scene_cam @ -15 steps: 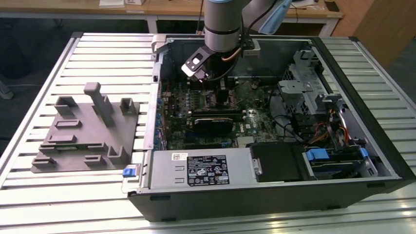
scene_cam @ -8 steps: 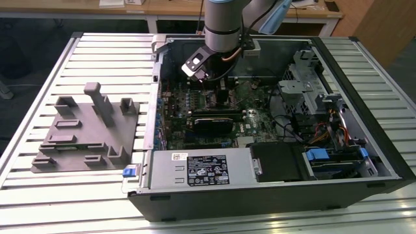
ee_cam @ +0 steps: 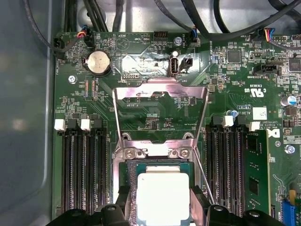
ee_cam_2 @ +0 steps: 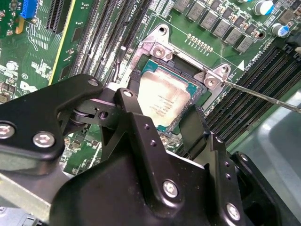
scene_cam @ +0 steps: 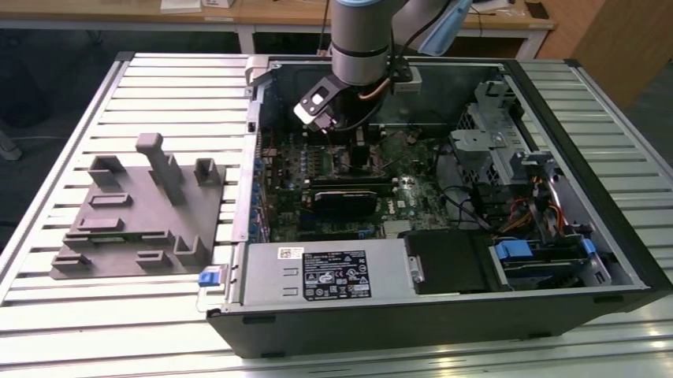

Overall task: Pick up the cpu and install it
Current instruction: 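Place the cpu into insertion slot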

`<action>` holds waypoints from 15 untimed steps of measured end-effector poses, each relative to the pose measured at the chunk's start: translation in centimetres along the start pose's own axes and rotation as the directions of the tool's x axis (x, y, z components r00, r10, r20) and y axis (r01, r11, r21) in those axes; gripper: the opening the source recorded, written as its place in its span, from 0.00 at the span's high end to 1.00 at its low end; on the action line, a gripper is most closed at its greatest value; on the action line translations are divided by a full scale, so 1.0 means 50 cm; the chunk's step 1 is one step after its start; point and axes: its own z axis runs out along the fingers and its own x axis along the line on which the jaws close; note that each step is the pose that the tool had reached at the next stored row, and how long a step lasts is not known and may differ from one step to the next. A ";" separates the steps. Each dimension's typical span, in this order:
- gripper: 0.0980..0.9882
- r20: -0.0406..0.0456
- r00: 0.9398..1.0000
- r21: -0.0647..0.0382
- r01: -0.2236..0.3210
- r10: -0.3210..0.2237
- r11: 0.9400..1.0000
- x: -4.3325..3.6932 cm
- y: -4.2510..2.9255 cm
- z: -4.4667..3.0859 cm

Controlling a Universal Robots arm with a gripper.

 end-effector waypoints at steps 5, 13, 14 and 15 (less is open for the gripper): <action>0.42 0.000 1.000 0.000 0.000 0.000 1.000 0.000 0.000 0.000; 0.52 0.000 1.000 0.000 0.000 0.000 1.000 0.000 0.000 0.000; 0.52 0.000 1.000 0.000 0.002 -0.002 1.000 0.000 0.000 0.000; 0.52 -0.001 1.000 0.000 0.007 -0.007 1.000 0.000 0.000 0.000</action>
